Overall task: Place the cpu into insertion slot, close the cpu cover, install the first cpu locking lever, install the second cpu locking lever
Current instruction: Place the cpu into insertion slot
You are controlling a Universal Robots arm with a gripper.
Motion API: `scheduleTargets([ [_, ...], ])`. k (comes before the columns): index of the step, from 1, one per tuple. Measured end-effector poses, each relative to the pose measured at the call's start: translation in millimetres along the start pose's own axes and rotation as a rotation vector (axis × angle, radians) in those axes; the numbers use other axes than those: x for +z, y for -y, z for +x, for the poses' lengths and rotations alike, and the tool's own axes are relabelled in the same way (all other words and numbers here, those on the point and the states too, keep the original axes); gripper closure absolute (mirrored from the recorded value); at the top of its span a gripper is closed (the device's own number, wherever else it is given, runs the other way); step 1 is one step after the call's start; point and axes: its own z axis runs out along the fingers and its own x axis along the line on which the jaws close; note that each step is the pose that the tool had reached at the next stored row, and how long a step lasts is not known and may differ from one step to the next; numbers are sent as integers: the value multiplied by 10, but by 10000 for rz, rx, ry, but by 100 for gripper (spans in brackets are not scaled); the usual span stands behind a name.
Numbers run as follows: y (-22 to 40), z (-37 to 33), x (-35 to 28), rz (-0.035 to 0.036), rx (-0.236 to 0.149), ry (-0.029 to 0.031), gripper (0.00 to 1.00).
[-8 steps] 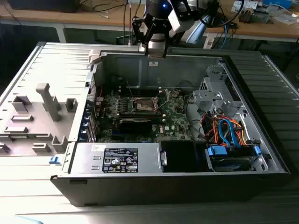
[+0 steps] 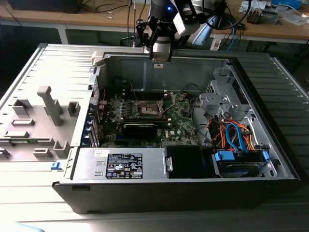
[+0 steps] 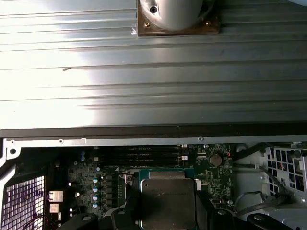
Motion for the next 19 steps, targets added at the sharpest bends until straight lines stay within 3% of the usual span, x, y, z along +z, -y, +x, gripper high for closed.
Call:
scheduleTargets([
  [3, 3, 0, 10, 6, 0, 1, 45],
  [4, 4, 0, 19, 42, 1, 1, 45],
  [19, 5, 0, 26, 98, 2, 3, 45],
])
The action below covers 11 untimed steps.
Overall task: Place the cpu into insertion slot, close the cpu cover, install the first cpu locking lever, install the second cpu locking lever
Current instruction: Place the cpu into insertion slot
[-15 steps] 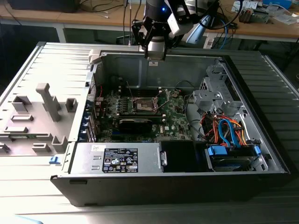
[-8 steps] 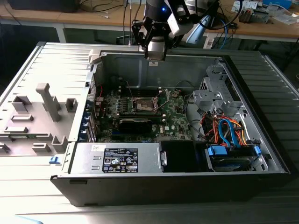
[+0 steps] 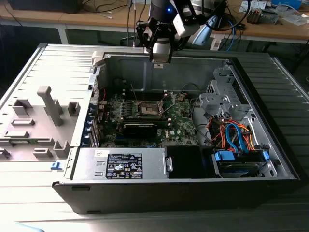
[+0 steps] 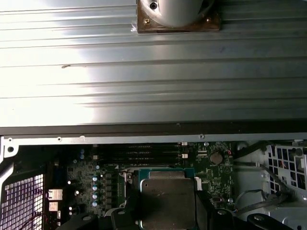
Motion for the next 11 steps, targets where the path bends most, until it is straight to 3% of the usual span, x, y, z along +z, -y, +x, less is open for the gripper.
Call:
scheduleTargets([
  [11, 19, 0, 15, 31, 0, 1, 45],
])
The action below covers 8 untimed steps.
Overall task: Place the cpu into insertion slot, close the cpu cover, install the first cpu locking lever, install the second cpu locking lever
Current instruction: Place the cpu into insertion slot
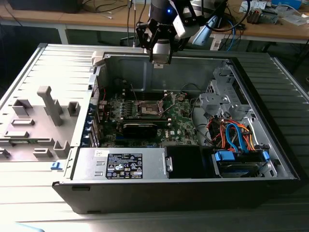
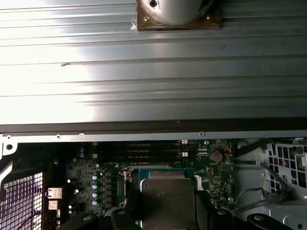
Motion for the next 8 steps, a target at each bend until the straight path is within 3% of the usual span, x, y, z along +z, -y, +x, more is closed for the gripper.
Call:
scheduleTargets([
  [8, 0, 0, 3, 30, 1, 1, 45],
])
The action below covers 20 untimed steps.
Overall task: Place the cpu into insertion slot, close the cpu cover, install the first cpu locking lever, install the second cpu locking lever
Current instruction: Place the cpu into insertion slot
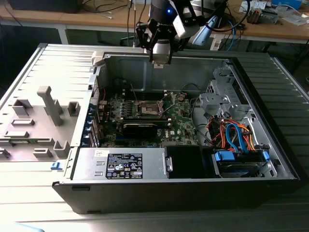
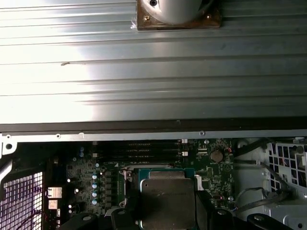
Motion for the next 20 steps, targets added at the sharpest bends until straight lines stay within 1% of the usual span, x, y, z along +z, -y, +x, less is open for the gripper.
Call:
scheduleTargets([
  [14, 1, 0, 10, 67, 1, 2, 45],
  [16, 1, 0, 16, 93, 1, 3, 45],
  [20, 1, 0, 17, 110, 2, 3, 45],
])
